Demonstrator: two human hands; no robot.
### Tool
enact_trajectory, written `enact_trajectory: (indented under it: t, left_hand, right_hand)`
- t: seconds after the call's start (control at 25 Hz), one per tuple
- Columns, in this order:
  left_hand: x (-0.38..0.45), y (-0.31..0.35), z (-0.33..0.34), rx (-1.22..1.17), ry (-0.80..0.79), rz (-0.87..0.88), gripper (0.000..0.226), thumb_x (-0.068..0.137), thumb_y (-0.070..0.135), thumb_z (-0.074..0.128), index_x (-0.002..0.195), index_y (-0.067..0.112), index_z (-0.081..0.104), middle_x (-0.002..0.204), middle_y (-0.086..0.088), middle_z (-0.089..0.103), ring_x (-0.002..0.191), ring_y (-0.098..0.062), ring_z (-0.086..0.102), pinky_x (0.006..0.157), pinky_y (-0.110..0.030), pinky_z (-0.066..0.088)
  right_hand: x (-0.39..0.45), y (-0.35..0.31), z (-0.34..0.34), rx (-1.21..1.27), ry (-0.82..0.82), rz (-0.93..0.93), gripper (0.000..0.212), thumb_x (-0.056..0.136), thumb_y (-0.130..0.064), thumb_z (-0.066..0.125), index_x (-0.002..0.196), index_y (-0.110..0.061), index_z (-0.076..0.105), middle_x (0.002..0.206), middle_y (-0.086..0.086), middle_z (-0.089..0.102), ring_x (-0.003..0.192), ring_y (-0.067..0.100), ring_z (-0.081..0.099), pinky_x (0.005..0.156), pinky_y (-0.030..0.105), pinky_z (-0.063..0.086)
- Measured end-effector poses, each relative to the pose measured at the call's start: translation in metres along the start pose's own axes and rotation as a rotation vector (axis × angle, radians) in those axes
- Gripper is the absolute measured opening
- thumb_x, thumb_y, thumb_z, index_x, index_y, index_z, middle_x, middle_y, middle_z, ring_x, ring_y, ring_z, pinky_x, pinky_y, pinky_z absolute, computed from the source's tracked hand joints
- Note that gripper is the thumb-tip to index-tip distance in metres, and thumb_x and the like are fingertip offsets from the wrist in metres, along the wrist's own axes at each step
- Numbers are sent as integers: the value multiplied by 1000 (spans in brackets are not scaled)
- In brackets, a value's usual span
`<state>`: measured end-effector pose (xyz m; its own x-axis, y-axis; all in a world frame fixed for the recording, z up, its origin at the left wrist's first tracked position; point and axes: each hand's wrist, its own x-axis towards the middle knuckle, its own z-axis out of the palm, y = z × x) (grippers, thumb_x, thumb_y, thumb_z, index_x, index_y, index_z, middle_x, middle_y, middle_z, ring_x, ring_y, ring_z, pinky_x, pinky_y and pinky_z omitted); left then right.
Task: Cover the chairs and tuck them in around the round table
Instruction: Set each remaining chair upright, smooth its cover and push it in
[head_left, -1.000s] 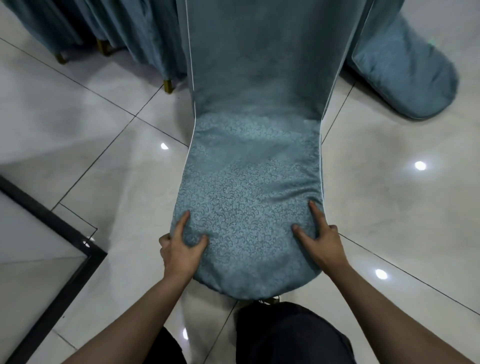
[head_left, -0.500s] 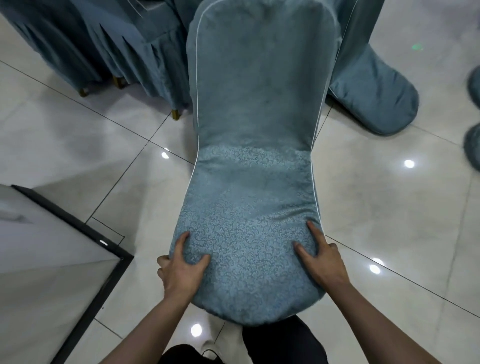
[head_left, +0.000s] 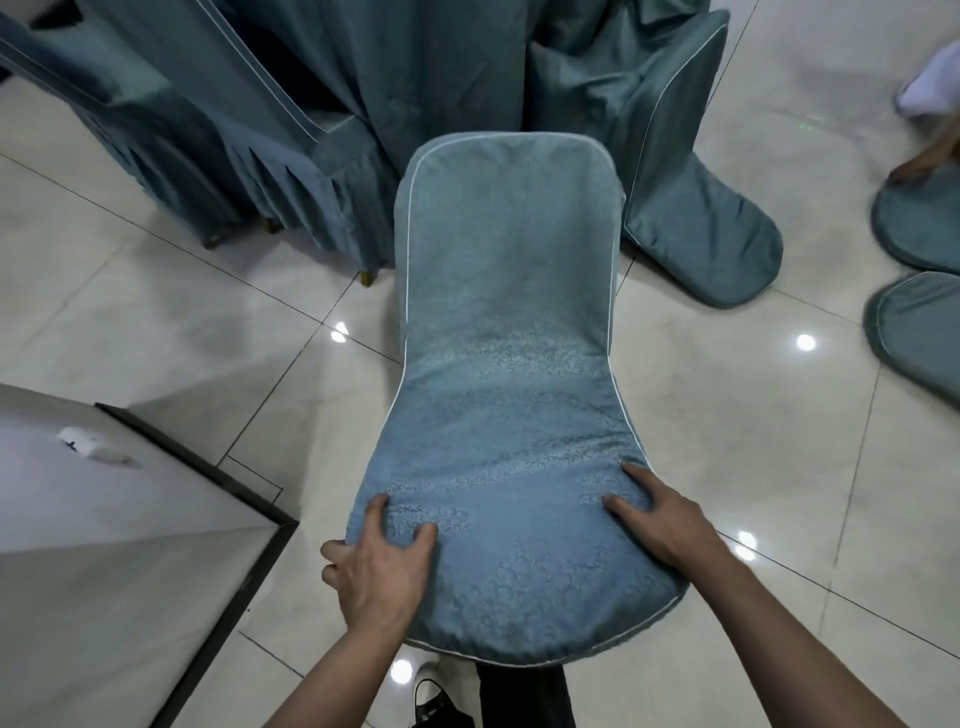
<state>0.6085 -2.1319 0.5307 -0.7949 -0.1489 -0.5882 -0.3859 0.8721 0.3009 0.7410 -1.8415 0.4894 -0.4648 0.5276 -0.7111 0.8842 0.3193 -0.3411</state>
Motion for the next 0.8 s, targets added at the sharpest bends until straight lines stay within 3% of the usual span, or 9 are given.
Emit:
enact_trajectory:
  t: [0.2,0.28,0.36,0.48,0.52,0.6,0.68,0.8]
  left_hand:
    - [-41,32,-35,120,64,163,44,90,53,49,132,41,54,150,-11,23,128,-39,36,107,-46,37]
    - [-48,46,-46,320,184,466,41,94,57,39,128,41,56,155,-7,30,135,-34,35,110,-48,30]
    - [-48,69,-55,349,139,800,45,96,55,32,128,38,59,148,2,47,136,-23,42,111,-43,30]
    - [-35,107,-66,305,137,883,52,91,51,28,122,34,67,130,13,65,124,-13,56,102,-36,35]
    - [-29,116,-70,303,169,861,53,89,51,28,120,34,68,126,14,67,121,-13,57,100,-36,35]
    - [-21,133,-75,299,196,834,53,88,50,28,116,34,70,121,15,69,117,-13,58,99,-36,36]
    - [-17,147,-81,293,195,818,56,88,52,24,115,36,70,119,16,69,117,-12,57,99,-36,35]
    - [-10,165,-91,360,164,816,62,89,57,16,131,42,59,135,16,61,134,-10,46,112,-41,25]
  right_hand:
    - [4,-22,-69,-54,-58,-2,69,79,-71,58,143,-54,41,154,-1,45,136,28,45,111,37,36]
    - [13,-41,-92,-71,-68,-25,68,80,-70,58,143,-51,44,155,0,43,137,29,44,112,37,34]
    - [19,-61,-113,-90,-70,-23,66,82,-68,59,143,-45,48,154,1,44,137,29,44,111,37,34]
    - [12,-93,-140,-197,93,-19,61,84,-68,56,137,-37,56,146,6,51,131,31,48,110,41,36]
    - [4,-103,-146,-227,218,-99,57,85,-69,53,131,-38,60,140,5,53,128,30,49,108,43,35]
    - [-20,-122,-150,-61,383,-475,48,87,-72,49,114,-38,69,126,-5,60,119,17,55,104,42,39]
    - [-47,-135,-147,-16,289,-813,53,88,-76,43,108,-36,72,114,-15,66,108,5,59,99,39,44]
    - [-55,-141,-147,-321,223,-936,67,85,-82,36,120,-35,68,116,-16,67,110,8,59,100,36,40]
